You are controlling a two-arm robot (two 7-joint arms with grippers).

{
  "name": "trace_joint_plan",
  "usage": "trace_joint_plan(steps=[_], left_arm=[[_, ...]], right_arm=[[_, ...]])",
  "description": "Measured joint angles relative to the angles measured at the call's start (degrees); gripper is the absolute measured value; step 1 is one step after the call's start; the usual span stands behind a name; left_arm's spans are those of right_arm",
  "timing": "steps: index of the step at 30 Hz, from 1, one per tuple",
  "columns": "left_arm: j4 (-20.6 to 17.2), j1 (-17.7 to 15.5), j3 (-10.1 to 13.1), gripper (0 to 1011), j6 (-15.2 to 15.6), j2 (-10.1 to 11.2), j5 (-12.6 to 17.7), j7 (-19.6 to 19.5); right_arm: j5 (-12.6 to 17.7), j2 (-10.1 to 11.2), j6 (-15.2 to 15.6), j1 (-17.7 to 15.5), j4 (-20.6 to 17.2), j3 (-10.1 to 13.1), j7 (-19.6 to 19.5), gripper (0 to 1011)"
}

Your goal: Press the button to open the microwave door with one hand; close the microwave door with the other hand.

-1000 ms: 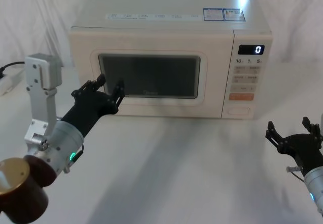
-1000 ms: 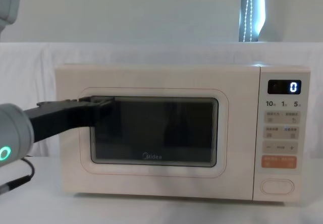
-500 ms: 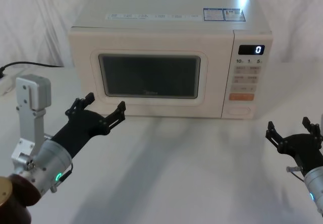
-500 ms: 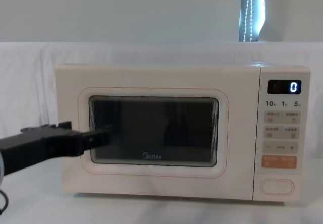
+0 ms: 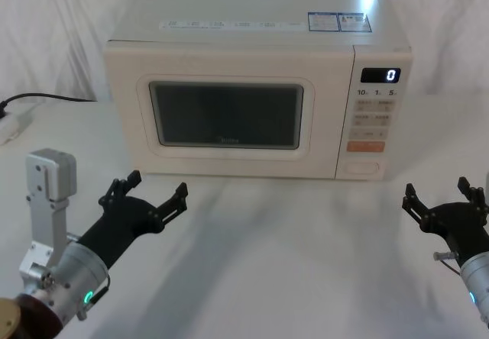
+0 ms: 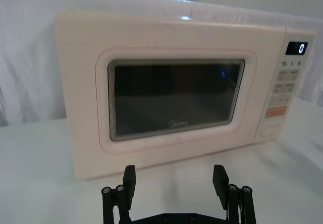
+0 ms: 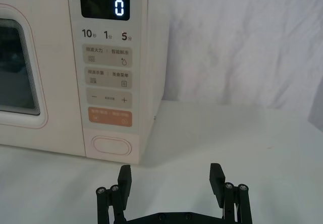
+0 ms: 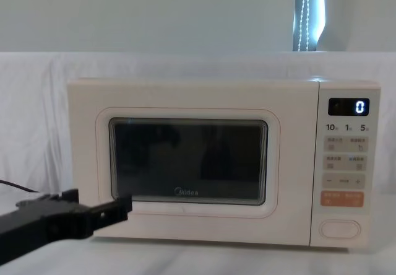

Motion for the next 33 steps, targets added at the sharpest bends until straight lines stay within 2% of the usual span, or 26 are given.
trace_joint_plan(steps=[14,33], left_arm=[[1.02,1.79,0.26,1001,-1.4,-0.04,-0.93,0.29],[1.04,1.7,0.27,1001,-1.41,-0.09,-0.87,0.31]], right_arm=[[0.0,0.0,0.0,0.0,0.0,0.0,0.0,1002],[0.0,0.0,0.0,0.0,0.0,0.0,0.0,1002]])
